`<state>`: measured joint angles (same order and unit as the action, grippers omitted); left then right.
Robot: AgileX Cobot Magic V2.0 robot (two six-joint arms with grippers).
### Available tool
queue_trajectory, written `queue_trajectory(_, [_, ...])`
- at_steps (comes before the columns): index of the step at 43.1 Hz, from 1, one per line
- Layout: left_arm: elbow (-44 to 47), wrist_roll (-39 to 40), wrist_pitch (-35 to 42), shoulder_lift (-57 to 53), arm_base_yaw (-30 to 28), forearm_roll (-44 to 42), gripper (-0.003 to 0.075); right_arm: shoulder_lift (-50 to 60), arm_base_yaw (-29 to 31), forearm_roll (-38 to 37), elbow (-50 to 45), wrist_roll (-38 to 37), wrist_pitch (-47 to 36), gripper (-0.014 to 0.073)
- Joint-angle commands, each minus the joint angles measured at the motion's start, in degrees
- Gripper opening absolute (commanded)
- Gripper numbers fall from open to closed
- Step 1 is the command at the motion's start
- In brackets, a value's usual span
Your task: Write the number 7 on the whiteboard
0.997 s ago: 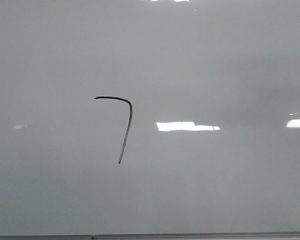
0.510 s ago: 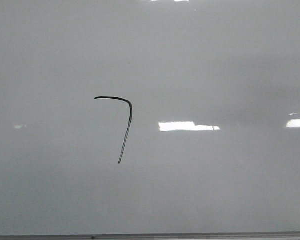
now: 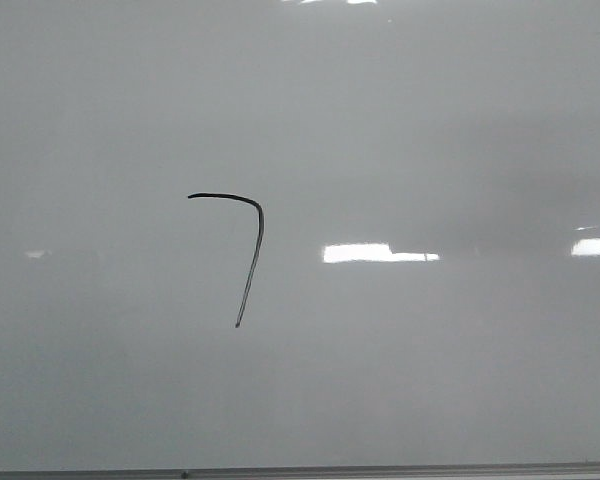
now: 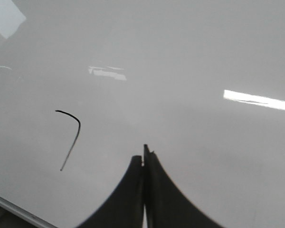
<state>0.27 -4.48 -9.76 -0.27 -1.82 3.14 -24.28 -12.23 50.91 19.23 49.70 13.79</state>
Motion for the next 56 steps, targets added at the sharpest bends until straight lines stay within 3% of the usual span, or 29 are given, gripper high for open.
queue_trajectory(1, [0.3, 0.5, 5.3, -0.9, 0.0, 0.5, -0.0020, 1.5, 0.4, -8.5, 0.5, -6.1, -4.0, -0.0069])
queue_trajectory(8, [0.3, 0.5, 5.3, -0.9, 0.0, 0.5, -0.0020, 6.8, 1.7, -25.9, -5.0, -28.8, -11.6, -0.0069])
queue_trajectory(14, [0.3, 0.5, 5.3, -0.9, 0.0, 0.5, -0.0020, 10.9, 6.3, -39.1, -11.1, -46.4, -17.4, -0.0069])
queue_trajectory(18, [0.3, 0.5, 5.3, -0.9, 0.0, 0.5, -0.0020, 14.1, 8.2, -44.6, -13.9, -51.8, -17.6, -0.0069])
queue_trajectory(29, [0.3, 0.5, 5.3, -0.9, 0.0, 0.5, -0.0020, 20.4, 10.6, -46.8, -20.6, -52.8, -16.8, -0.0069])
queue_trajectory(39, [0.3, 0.5, 5.3, -0.9, 0.0, 0.5, -0.0020, 26.1, 13.1, -46.8, -20.5, -52.8, -10.5, -0.0069])
queue_trajectory(56, [0.3, 0.5, 5.3, -0.8, 0.0, 0.5, -0.0020, 25.5, 13.4, -46.8, -20.5, -52.8, -10.2, -0.0069])
